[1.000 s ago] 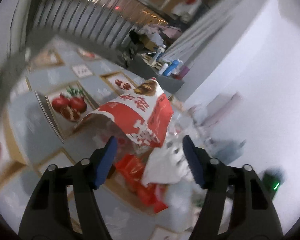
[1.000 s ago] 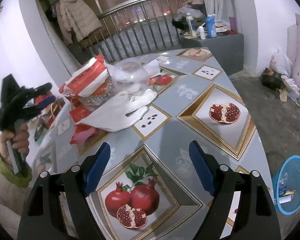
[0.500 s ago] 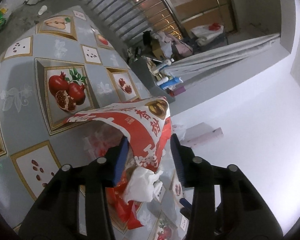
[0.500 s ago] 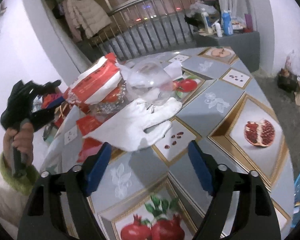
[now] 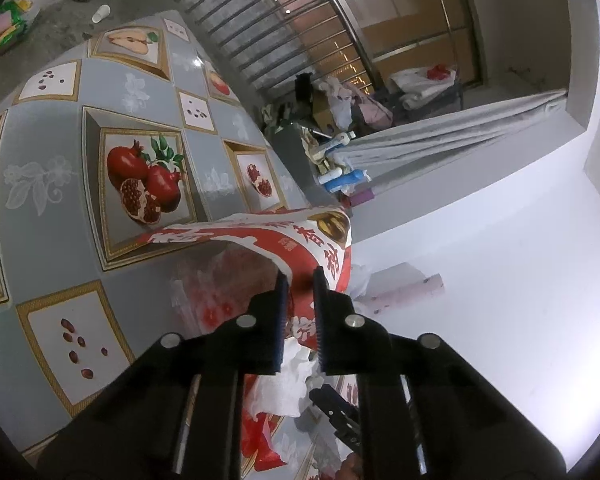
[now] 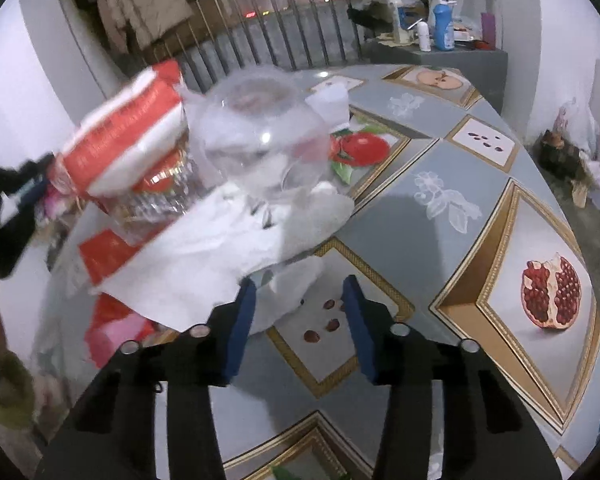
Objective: Collect trash
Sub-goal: 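Close the left tool on the red-white snack bag, then lift the red-white bag with the left tool while the right tool reaches for the clear plastic bowl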
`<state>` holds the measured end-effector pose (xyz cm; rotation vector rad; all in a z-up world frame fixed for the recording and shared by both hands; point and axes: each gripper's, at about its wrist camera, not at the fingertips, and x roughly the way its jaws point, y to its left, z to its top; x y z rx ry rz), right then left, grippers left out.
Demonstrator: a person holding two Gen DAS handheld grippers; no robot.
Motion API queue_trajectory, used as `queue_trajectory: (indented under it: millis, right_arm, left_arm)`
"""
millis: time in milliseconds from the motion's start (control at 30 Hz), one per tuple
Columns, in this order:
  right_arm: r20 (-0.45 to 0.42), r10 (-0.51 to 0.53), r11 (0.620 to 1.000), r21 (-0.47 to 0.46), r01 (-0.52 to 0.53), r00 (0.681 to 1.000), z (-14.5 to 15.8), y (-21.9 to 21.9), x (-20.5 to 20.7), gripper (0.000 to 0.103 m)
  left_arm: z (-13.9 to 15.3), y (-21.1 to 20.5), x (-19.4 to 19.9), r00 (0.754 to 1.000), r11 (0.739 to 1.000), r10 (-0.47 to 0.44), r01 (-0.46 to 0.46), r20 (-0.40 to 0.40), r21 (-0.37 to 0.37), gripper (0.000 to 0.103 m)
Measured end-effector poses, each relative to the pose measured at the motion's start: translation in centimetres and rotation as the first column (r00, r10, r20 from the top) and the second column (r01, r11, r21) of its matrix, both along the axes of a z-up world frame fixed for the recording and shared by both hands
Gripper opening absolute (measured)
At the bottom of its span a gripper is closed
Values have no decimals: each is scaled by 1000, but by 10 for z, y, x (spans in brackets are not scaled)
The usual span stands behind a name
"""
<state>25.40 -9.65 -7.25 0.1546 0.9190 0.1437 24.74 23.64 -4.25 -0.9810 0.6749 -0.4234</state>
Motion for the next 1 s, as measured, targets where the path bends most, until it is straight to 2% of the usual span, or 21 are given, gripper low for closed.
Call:
queue_trajectory:
  millis: [133,233,600,833,1000]
  right_arm:
    - [-2,18,999,-52,-18,1000,0,7,0,19]
    - [-9,32,997,-68,-33,999,0,11,0,8]
    - [-26,34,997,-74,-36,999,3,8,-12,4]
    - [-14,2,1000,3,-2,1000,15,-7,-32,4]
    - [35,-22,998,60,20,999,35,-19,-47,4]
  left_arm:
    - [3,0,-1,1000,1000,7,-7,20,0,9]
    - [4,-1,-3,999,1000,10,-10,33,-3,8]
    - [21,1,-17,995,1000,12,-13,104,9,3]
    - [41,3,-35,986,999,21,-28,165,42,0]
    - [65,6,-55,970,996,28,-47,243,75,0]
